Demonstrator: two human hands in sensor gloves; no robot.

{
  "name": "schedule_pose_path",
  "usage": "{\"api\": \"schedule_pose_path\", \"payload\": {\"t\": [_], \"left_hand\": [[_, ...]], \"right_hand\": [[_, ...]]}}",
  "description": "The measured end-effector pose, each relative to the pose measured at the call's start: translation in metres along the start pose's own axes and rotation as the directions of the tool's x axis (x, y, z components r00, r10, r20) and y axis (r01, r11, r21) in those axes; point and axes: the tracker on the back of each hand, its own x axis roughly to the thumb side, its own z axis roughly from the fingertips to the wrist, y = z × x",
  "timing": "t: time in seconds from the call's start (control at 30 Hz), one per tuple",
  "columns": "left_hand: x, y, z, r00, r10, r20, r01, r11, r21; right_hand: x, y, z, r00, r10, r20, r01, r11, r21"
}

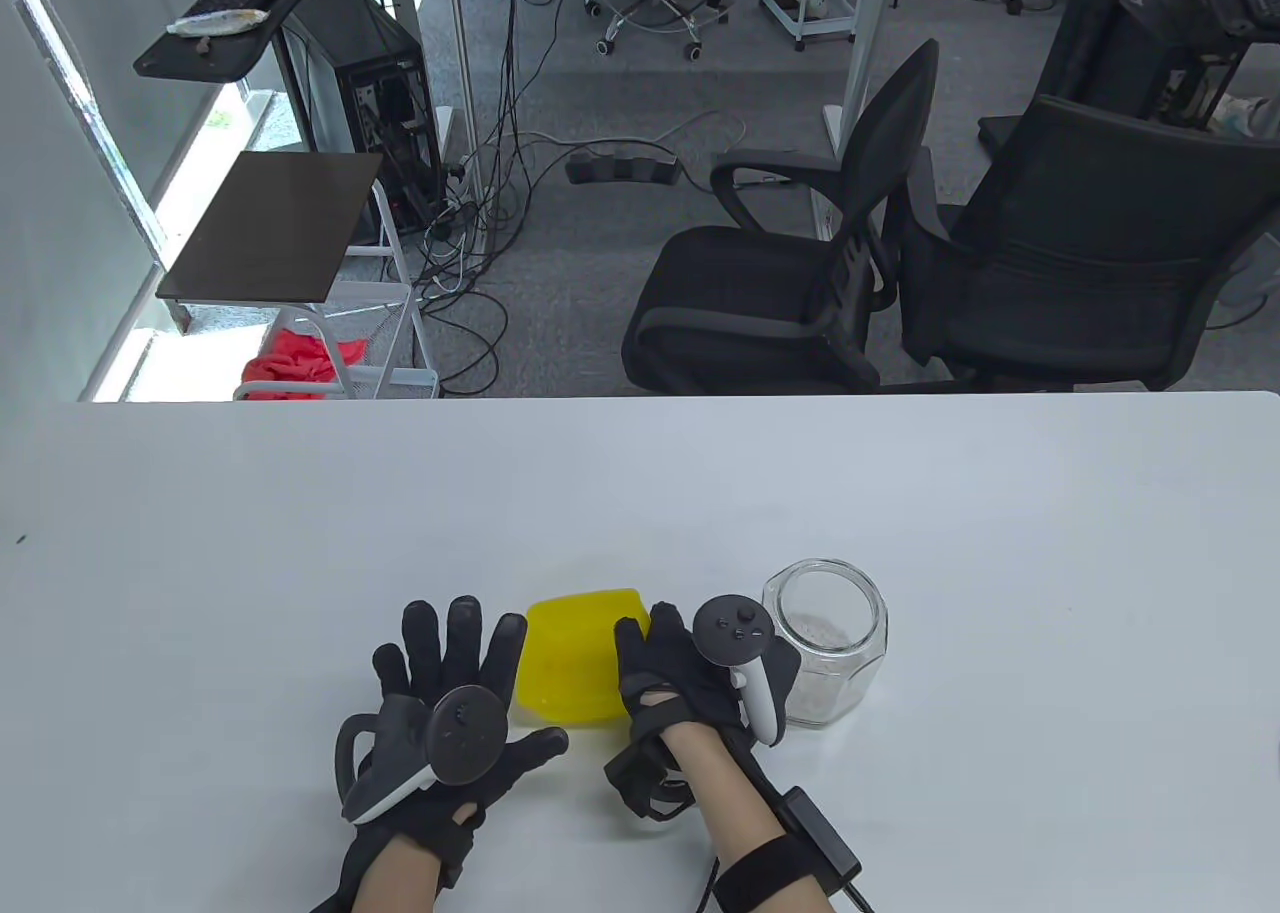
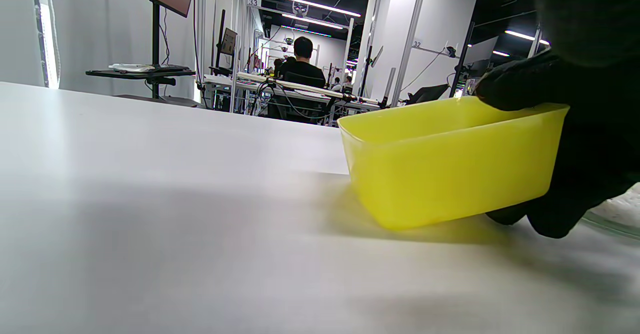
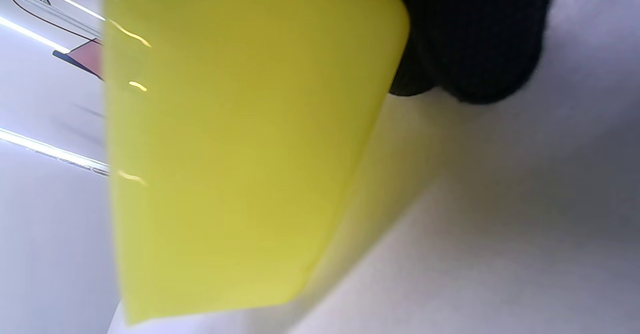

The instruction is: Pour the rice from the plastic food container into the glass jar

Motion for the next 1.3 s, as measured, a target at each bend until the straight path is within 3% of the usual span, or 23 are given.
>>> {"api": "schedule_pose_path", "payload": {"t": [0.57, 0.9, 1.13, 1.3], "left_hand": [[0.007, -0.002, -0.001, 1.000, -0.026, 0.011, 0.026, 0.999, -0.019], [0.013, -0.007, -0.003, 0.998, -0.057, 0.024, 0.058, 0.997, -0.046], [0.018, -0.012, -0.004, 0.997, -0.062, 0.048, 0.065, 0.996, -0.068], [0.024, -0.019, -0.007, 0.996, -0.038, 0.085, 0.047, 0.993, -0.104]], "right_hand": [[0.000, 0.003, 0.007, 0.999, 0.012, 0.044, -0.011, 1.000, -0.029], [0.012, -0.005, 0.024, 0.976, 0.145, 0.161, -0.137, 0.989, -0.063], [0.028, -0.017, 0.051, 0.878, 0.349, 0.327, -0.360, 0.932, -0.028], [0.031, -0.027, 0.071, 0.795, 0.409, 0.448, -0.440, 0.897, -0.038]]}}
